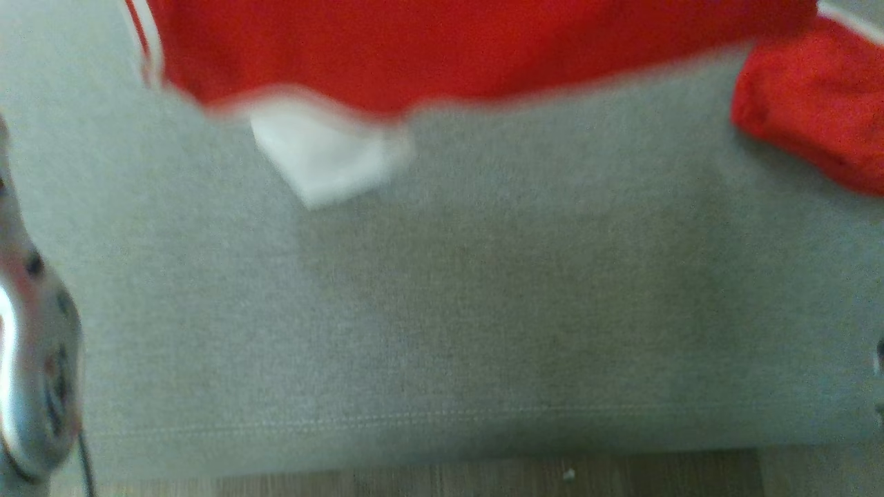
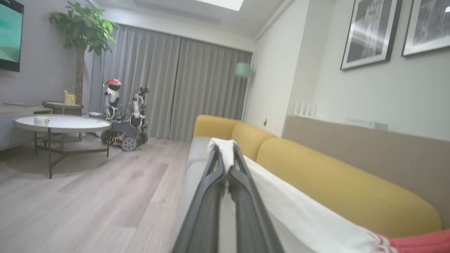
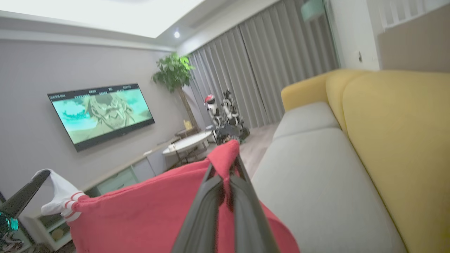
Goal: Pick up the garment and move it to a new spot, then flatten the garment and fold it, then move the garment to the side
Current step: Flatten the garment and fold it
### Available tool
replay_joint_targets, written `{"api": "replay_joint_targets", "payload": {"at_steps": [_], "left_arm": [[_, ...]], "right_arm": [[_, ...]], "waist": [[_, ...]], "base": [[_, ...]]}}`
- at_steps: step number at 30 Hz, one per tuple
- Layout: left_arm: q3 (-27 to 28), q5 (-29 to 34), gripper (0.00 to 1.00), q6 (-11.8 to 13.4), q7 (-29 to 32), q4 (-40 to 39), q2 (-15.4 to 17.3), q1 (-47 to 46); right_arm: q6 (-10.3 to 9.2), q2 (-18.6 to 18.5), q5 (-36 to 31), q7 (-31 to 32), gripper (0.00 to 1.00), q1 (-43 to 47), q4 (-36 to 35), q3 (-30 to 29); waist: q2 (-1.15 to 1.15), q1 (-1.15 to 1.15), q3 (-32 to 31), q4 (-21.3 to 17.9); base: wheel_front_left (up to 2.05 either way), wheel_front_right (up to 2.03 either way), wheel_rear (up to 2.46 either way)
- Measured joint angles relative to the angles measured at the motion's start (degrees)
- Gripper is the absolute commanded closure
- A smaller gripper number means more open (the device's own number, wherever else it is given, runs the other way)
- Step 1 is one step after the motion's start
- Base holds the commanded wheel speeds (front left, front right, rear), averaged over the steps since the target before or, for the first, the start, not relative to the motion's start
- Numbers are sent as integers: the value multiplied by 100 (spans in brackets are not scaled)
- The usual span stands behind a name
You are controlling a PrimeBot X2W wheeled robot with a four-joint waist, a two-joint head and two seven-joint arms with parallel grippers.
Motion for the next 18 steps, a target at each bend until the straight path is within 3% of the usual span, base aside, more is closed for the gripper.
{"api": "replay_joint_targets", "payload": {"at_steps": [4,8,13,18], "left_arm": [[108,220,100,186,-1229,698,-141,-1113],[135,293,100,94,-2214,1345,-166,-1555],[27,292,100,-192,-2548,2053,-344,-1410],[-148,299,100,-393,-2684,2373,-410,-621]], "right_arm": [[0,220,-310,-1657,100,-973,668,-60],[0,242,-237,-2929,100,-1324,1223,-60],[0,279,619,-3266,100,-1011,1627,178],[-1,270,1252,-3149,100,-203,2061,297]], "waist": [[0,0,606,43],[0,1,983,117],[0,-2,1153,321],[0,-1,1187,482]], "base": [[0,0,0],[0,0,0],[0,0,0],[0,0,0]]}}
